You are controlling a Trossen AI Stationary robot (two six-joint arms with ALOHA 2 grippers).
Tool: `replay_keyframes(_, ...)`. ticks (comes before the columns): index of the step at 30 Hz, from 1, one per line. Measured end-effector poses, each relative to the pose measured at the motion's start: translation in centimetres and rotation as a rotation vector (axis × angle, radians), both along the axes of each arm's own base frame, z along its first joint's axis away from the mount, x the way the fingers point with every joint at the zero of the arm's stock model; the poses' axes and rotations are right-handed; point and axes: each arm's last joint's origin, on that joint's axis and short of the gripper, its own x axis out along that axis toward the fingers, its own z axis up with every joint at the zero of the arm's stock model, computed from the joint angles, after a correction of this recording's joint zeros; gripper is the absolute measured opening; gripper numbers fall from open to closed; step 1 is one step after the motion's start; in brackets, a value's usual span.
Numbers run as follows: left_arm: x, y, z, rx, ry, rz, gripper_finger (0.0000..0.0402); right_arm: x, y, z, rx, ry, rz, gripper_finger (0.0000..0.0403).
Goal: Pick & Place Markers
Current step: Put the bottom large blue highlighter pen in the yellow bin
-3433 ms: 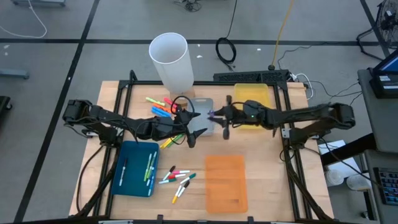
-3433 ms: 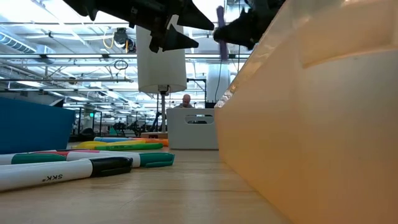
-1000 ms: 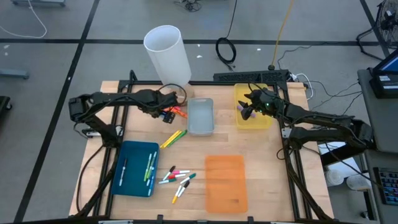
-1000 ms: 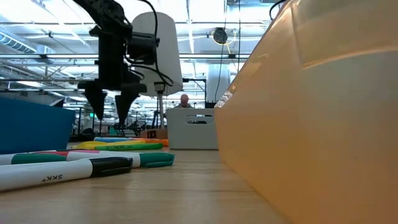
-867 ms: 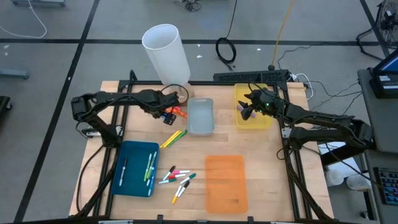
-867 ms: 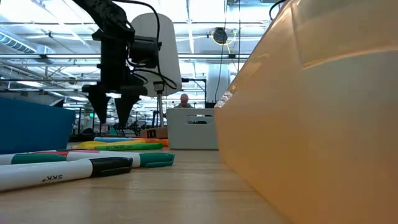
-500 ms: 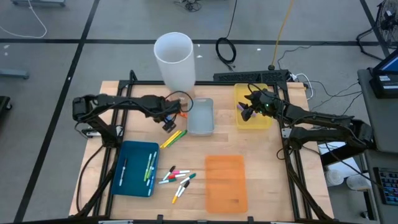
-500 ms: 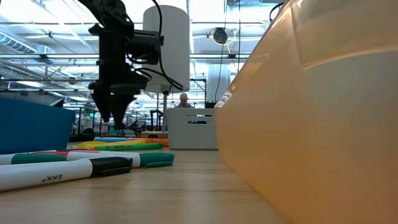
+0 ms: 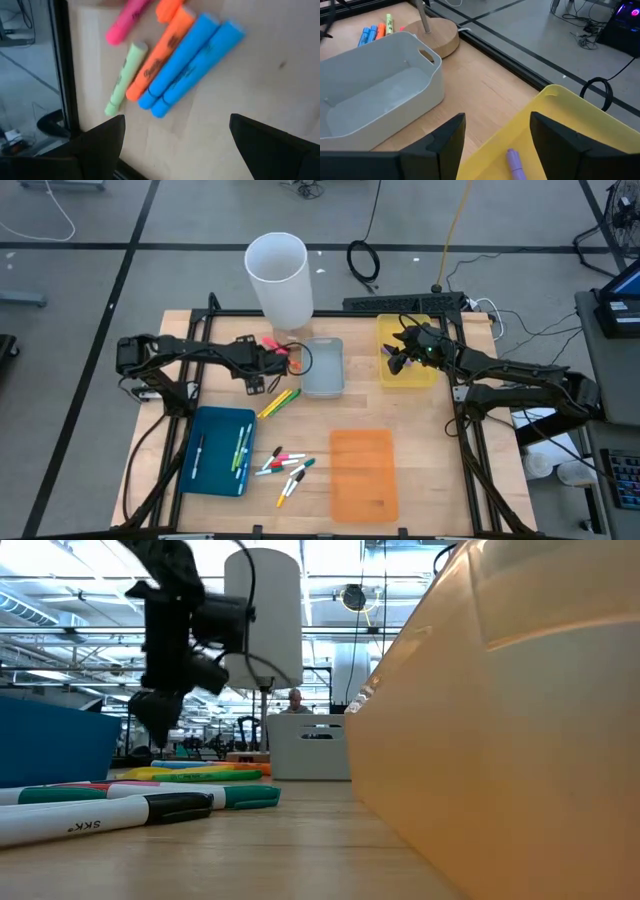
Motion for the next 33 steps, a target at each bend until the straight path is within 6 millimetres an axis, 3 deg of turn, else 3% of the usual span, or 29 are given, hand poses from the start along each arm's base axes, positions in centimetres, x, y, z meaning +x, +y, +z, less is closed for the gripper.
replay_keyframes(7, -3.8, 1.5, -3.9, 0.071, 0.113, 0.099, 0.0360, 0.0, 0.0, 0.0, 0.000, 0.000, 0.000, 0.0210)
replay_keyframes(12, -3.9, 3.0, -3.8, 0.140, 0.064, 0.191, 0.0360, 0.0, 0.1, 0.0, 0.005, -0.004, 0.002, 0.0210)
replay_keyframes(17, -4.0, 3.5, -3.4, 0.118, 0.068, 0.168, 0.0346, 0.2, 0.3, 0.0, 0.005, -0.004, 0.017, 0.0208)
replay_keyframes(21, -3.9, 3.9, -3.6, 0.071, 0.069, 0.130, 0.0274, 0.2, 0.3, 0.0, 0.005, -0.004, 0.016, 0.0208)
replay_keyframes(30, -1.9, 6.0, -3.4, 0.095, -0.092, -0.054, 0.0033, 0.2, 0.3, 0.0, 0.004, -0.004, 0.016, 0.0208)
replay_keyframes(33, -2.0, 6.8, -3.4, 0.048, -0.147, -0.052, 0.0011, 0.2, 0.3, 0.0, 0.004, -0.005, 0.016, 0.0208)
